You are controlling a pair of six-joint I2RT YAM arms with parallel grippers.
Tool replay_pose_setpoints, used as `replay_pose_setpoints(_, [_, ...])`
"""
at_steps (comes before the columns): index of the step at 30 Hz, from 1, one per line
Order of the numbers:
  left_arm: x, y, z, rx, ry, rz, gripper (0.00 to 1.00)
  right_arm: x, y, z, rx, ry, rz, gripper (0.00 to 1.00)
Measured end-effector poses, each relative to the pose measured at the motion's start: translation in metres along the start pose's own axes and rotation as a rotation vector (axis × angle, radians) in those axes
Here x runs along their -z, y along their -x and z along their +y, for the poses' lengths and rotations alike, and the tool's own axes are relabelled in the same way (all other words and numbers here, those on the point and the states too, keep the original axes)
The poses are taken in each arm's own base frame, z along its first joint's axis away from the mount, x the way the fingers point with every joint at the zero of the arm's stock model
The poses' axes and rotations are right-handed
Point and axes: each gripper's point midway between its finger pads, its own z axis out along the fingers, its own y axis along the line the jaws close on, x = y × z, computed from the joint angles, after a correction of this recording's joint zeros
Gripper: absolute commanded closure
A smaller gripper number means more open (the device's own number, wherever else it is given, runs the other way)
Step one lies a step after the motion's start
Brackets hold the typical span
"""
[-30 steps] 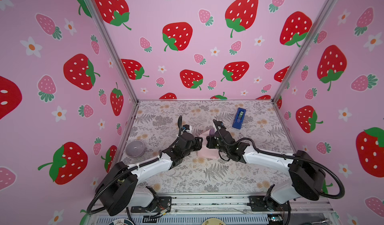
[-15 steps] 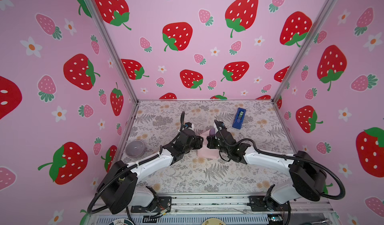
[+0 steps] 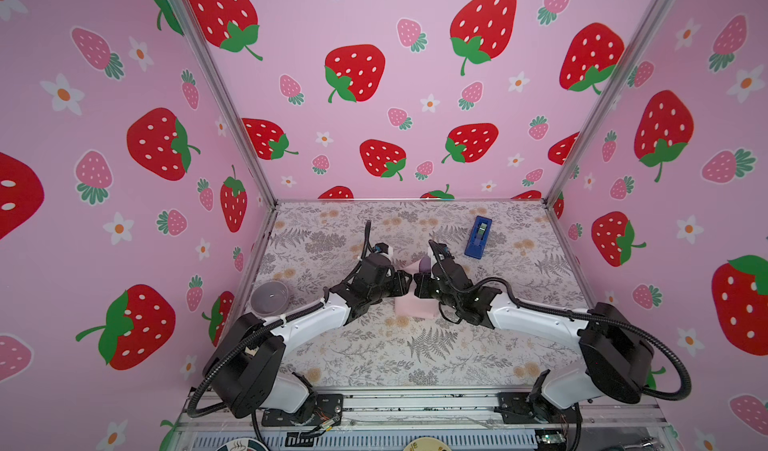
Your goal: Wrap the gift box in paper
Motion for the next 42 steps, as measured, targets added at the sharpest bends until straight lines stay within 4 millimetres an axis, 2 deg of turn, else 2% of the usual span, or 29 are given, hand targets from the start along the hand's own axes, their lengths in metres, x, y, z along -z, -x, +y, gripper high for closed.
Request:
replay_pose_setpoints(3, [0.0,0.0,0.001,0.007,-0.005,0.0,0.47,0.011,0.002,-0.001,0.006,-0.001,0.015,0.98])
replay_pose_setpoints(5, [0.0,0.0,0.001,0.012,-0.01,0.002,0.47,0.022,0.011,0.001,0.01,0.009,0.003,0.97])
replay_pose_setpoints(8, [0.0,0.0,0.001,0.017,-0.013,0.004,0.47,0.043,0.033,0.0,0.005,0.017,-0.042,0.95])
replay_pose_setpoints(11, [0.0,0.0,0.001,0.023,-0.014,0.007,0.47,0.067,0.061,-0.009,-0.011,0.01,-0.117,0.93])
replay_pose_setpoints(13, [0.0,0.0,0.001,0.025,-0.017,0.009,0.47,0.08,0.076,-0.02,-0.026,-0.005,-0.163,0.86])
replay_pose_setpoints(14, [0.0,0.0,0.001,0.026,-0.018,0.01,0.47,0.086,0.082,-0.028,-0.036,-0.019,-0.184,0.78])
replay_pose_setpoints(16, [0.0,0.0,0.001,0.026,-0.018,0.011,0.47,0.095,0.085,-0.048,-0.057,-0.049,-0.211,0.7])
replay_pose_setpoints(20, [0.0,0.0,0.001,0.027,-0.02,0.013,0.47,0.091,0.066,-0.083,-0.091,-0.098,-0.183,0.62])
replay_pose_setpoints(23, [-0.001,0.0,0.002,0.029,-0.021,0.015,0.47,0.078,0.04,-0.094,-0.098,-0.096,-0.112,0.56])
replay_pose_setpoints(28, [-0.001,-0.001,0.002,0.029,-0.022,0.016,0.47,0.06,0.018,-0.091,-0.103,-0.025,-0.048,0.55])
replay_pose_setpoints(42, [-0.001,-0.001,0.002,0.03,-0.023,0.016,0.47,0.044,0.01,-0.079,-0.119,0.078,-0.025,0.56])
